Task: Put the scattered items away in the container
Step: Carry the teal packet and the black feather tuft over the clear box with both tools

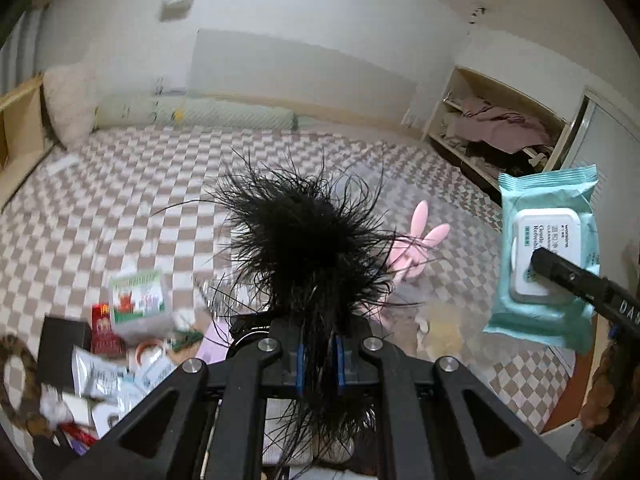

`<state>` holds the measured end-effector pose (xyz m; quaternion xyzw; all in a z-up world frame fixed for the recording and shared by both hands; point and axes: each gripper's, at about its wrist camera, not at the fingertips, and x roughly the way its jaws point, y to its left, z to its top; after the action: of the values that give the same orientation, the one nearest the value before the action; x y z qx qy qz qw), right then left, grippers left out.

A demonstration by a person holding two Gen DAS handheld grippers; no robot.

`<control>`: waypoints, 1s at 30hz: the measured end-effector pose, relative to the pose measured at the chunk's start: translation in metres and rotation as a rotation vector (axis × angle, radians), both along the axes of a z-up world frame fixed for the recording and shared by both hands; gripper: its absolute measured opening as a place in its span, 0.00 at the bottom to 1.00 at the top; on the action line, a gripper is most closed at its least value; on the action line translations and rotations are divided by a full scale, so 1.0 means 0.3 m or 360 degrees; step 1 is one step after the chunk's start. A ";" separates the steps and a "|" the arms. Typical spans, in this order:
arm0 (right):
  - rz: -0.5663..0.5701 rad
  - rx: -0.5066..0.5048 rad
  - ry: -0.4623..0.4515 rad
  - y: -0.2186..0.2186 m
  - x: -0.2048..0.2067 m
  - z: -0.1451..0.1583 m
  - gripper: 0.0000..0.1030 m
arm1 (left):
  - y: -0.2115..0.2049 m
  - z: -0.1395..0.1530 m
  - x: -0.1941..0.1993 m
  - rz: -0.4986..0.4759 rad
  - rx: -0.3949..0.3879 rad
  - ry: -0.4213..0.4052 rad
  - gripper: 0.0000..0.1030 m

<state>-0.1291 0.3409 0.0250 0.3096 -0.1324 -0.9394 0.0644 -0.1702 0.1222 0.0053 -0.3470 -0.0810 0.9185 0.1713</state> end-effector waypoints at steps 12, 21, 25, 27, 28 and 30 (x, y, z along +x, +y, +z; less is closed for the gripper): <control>-0.0362 0.0040 0.0025 0.269 -0.040 -0.023 0.28 | 0.141 0.138 -0.057 -0.0084 0.0081 0.0239 0.11; -0.0430 0.0073 -0.0136 0.336 -0.102 -0.127 0.28 | 0.289 0.186 -0.161 -0.0148 0.0087 0.0306 0.11; -0.0406 0.0091 -0.0225 0.319 -0.138 -0.171 0.28 | 0.357 0.170 -0.159 -0.0112 -0.0034 0.0420 0.11; -0.0394 0.0110 -0.0251 0.309 -0.148 -0.184 0.28 | 0.395 0.152 -0.144 -0.0089 -0.0128 0.0508 0.11; -0.0386 0.0124 -0.0264 0.301 -0.155 -0.191 0.28 | 0.424 0.141 -0.146 -0.0104 -0.0192 0.0532 0.11; -0.0374 0.0142 -0.0285 0.286 -0.164 -0.199 0.28 | 0.454 0.123 -0.154 -0.0120 -0.0243 0.0571 0.11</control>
<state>-0.1784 0.4268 -0.0345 0.3770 -0.1311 -0.9141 -0.0719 -0.2164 0.2584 0.0422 -0.1927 0.0339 0.9620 0.1905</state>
